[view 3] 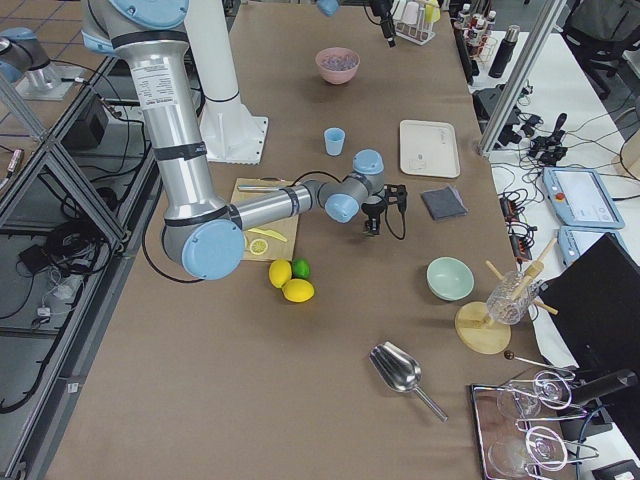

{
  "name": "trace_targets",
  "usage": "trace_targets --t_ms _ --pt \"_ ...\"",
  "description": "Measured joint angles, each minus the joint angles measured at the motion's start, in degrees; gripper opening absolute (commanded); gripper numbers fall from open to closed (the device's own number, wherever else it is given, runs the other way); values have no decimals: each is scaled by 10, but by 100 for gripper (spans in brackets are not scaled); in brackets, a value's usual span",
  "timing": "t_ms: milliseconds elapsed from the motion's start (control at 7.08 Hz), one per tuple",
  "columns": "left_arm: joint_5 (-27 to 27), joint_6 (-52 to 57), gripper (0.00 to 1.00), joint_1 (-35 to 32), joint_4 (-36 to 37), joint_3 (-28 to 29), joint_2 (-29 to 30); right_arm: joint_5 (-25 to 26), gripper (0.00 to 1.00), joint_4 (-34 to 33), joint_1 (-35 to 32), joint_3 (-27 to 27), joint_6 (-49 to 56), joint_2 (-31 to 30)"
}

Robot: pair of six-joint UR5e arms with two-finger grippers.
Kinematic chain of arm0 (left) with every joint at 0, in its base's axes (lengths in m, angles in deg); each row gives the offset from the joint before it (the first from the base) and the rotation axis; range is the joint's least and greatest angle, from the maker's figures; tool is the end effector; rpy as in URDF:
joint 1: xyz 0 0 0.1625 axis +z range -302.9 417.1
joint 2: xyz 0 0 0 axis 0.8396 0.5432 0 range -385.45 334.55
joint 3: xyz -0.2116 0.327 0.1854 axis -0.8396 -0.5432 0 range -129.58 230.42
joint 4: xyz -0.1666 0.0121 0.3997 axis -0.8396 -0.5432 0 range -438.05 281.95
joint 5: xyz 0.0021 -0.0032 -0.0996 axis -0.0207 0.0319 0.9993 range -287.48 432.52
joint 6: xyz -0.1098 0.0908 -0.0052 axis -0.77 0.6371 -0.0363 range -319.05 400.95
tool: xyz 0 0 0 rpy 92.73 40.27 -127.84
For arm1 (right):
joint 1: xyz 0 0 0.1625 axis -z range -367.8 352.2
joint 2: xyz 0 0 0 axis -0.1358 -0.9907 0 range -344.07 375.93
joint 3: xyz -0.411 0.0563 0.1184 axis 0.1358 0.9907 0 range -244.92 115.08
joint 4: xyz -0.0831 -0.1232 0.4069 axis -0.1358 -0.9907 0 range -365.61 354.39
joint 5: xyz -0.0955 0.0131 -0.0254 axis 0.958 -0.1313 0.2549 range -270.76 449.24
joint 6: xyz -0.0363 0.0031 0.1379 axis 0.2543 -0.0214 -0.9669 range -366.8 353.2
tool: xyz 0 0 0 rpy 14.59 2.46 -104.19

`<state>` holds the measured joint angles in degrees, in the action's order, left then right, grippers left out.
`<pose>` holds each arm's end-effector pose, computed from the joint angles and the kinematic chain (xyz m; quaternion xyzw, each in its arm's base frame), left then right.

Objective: Put ice and cherries in cup
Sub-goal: 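Lower the right gripper onto the dark cherries and grasp them by the stem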

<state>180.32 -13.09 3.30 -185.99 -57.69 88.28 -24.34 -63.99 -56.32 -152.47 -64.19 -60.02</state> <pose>0.3105 -0.5761 0.2646 0.2524 0.4435 -0.0566 0.8581 -0.3871 -0.5529 0.5250 0.0902 -0.3975 0.0514 0.9117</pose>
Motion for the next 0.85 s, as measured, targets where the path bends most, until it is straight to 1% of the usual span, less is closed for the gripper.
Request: trace_targets --t_ms 141,282,706,847 --pt "0 3 98 0 0 2 4 0 9 0 0 0 0 1" --pt "1 5 98 -1 1 3 8 -1 4 0 0 0 -1 2" --pt "2 7 98 -4 13 3 16 -6 5 0 -9 -13 -1 9" --pt "2 7 98 -5 14 2 17 -23 5 -1 -24 -30 -1 11"
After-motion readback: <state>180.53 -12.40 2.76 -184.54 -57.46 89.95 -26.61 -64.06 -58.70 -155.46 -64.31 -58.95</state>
